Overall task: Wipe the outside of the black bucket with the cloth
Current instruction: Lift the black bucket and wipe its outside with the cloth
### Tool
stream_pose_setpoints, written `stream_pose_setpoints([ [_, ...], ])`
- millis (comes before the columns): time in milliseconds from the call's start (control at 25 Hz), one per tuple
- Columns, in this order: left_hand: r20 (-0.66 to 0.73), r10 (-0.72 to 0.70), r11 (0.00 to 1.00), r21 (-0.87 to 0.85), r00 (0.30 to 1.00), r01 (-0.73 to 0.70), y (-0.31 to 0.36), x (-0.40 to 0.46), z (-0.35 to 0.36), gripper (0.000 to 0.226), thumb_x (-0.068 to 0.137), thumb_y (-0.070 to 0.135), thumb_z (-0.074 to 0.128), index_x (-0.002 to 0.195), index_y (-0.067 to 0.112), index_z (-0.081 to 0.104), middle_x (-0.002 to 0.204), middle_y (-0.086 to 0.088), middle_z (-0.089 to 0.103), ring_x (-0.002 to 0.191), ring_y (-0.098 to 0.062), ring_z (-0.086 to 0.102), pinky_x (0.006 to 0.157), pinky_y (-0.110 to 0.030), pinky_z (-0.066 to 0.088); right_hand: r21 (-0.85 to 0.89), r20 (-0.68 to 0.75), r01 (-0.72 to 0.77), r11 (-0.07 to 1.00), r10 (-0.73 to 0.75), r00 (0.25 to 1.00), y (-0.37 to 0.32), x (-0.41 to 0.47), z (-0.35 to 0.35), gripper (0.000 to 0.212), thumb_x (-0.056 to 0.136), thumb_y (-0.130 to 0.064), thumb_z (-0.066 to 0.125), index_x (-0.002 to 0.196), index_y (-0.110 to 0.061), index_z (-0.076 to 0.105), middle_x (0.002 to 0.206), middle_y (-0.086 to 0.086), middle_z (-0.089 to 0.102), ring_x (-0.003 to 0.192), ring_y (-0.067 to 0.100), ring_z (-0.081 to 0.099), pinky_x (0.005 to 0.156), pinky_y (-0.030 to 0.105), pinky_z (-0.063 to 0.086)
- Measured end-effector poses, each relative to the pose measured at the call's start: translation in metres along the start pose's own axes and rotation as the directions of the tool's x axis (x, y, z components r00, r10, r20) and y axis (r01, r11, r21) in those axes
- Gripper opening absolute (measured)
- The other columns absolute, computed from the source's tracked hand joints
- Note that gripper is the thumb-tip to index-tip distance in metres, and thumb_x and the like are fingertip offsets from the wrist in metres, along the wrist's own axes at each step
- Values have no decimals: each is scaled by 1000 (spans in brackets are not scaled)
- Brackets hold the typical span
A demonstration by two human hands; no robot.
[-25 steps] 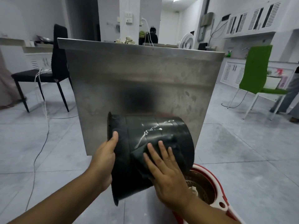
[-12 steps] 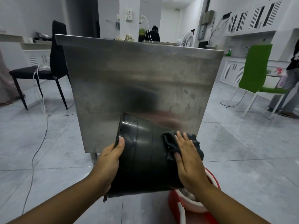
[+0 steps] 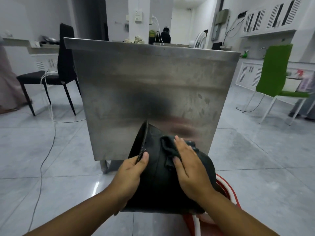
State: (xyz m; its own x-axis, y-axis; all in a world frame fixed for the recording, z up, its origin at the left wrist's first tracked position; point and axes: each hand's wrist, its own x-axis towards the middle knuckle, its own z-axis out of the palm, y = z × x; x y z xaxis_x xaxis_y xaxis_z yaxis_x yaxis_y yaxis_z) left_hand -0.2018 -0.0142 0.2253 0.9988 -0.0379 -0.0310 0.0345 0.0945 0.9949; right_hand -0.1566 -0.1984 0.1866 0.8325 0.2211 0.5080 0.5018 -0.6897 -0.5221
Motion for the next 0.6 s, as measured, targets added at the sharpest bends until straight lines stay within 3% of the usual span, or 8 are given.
stream_pose_setpoints([
  [120,-85,4,1000,3,996,-4,6,2,-6,37,98,37,41,92,16,72,79,7,80,79,-12,74,59,-20,57,26,-53,-251,968,252,966,31,5,-9,49,102,-39,33,150,-32,30,158,-9,34,146,8,25,117,26,15],
  [200,-142,-28,1000,-7,989,27,9,5,-14,39,97,43,40,93,19,71,83,5,78,88,-18,69,67,-31,53,-23,-41,-266,964,265,963,42,-5,-6,54,100,-43,27,153,-32,24,162,-10,25,149,6,14,121,30,11],
  [280,-183,-48,999,-29,982,44,9,11,-21,40,97,46,41,94,20,72,90,0,77,94,-24,67,76,-38,51,-51,-26,-198,979,197,980,40,-16,1,58,98,-43,25,154,-34,13,164,-16,9,150,0,-1,124,37,7],
  [440,-217,-103,994,-54,971,93,7,16,-27,53,88,58,47,111,14,68,111,-10,73,107,-32,65,99,-52,47,-162,94,32,986,-17,995,11,-36,24,59,101,-36,27,153,-34,0,162,-22,-13,149,3,-14,122,30,-7],
  [520,-216,-122,993,-32,969,118,2,15,-25,49,92,54,45,107,13,68,99,-10,77,99,-31,68,89,-47,52,-190,139,146,971,-121,983,0,-40,31,60,101,-35,29,155,-31,2,165,-15,-7,151,8,-9,122,31,-6],
  [600,-191,-119,993,-6,974,120,1,12,-21,44,95,48,43,97,14,71,85,-6,80,90,-28,71,78,-41,54,-143,137,145,979,-125,983,-6,-31,27,58,101,-34,31,154,-31,6,165,-14,1,150,3,-7,122,28,-5],
])
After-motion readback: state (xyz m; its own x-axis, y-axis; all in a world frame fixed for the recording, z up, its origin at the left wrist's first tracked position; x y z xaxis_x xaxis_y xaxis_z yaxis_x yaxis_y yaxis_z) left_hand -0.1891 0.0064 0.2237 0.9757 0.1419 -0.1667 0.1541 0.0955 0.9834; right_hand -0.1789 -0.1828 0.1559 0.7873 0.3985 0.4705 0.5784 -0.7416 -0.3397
